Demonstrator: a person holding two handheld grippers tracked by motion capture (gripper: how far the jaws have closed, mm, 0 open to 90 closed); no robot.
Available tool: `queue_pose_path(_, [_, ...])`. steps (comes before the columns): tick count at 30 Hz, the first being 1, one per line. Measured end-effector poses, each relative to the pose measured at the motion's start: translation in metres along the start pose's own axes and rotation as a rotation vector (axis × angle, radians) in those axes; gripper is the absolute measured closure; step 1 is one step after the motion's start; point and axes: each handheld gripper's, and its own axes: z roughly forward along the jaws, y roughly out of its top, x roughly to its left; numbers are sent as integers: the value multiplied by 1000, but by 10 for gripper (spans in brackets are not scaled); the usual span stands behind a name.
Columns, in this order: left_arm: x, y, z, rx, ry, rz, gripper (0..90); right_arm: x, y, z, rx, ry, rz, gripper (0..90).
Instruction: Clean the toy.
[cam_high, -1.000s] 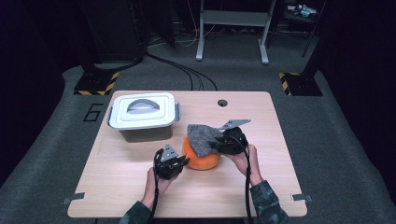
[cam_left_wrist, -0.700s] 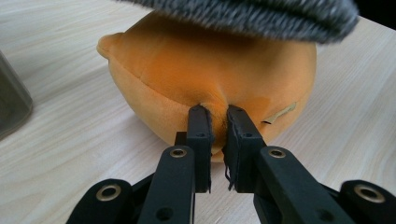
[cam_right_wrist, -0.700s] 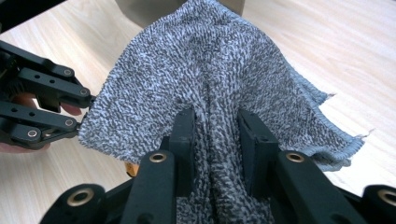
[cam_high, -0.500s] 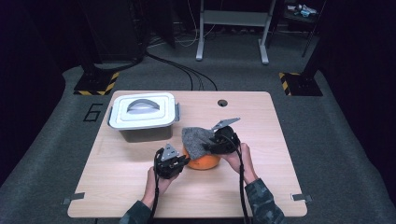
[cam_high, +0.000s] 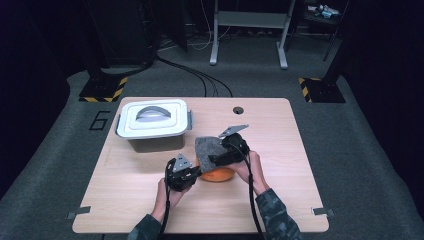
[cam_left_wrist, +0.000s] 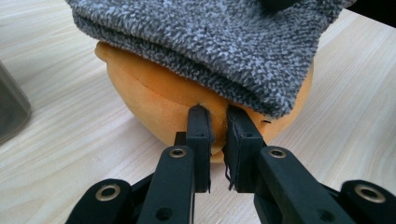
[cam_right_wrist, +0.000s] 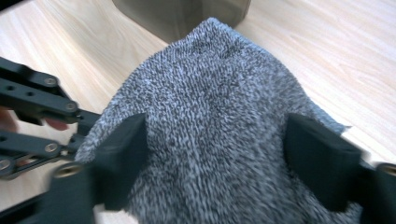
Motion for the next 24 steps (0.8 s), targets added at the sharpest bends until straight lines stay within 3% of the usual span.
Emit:
queue_pose_path(4, [0, -1, 0, 5, -2, 7, 833, 2, -1, 3, -19, -22, 23, 553])
queue_pose_path(8, [-1, -1, 1, -5, 0, 6, 836, -2, -4, 3, -49, -33, 31, 685])
queue_pose_path(11, [-1, -2, 1, -8, -2, 6, 837, -7, -6, 2, -53, -39, 51, 723])
queue_pose_path(12, [-1, -2, 1, -8, -2, 7, 838, -7, -6, 1, -46, -37, 77, 729])
queue_pose_path(16, [-1, -4, 0, -11, 2, 7, 839, -14, -9, 0, -63, -51, 73, 739])
queue_pose_path(24, [0, -7, 0, -6, -3, 13, 839, -30, -20, -6, -57, -98, 128, 747])
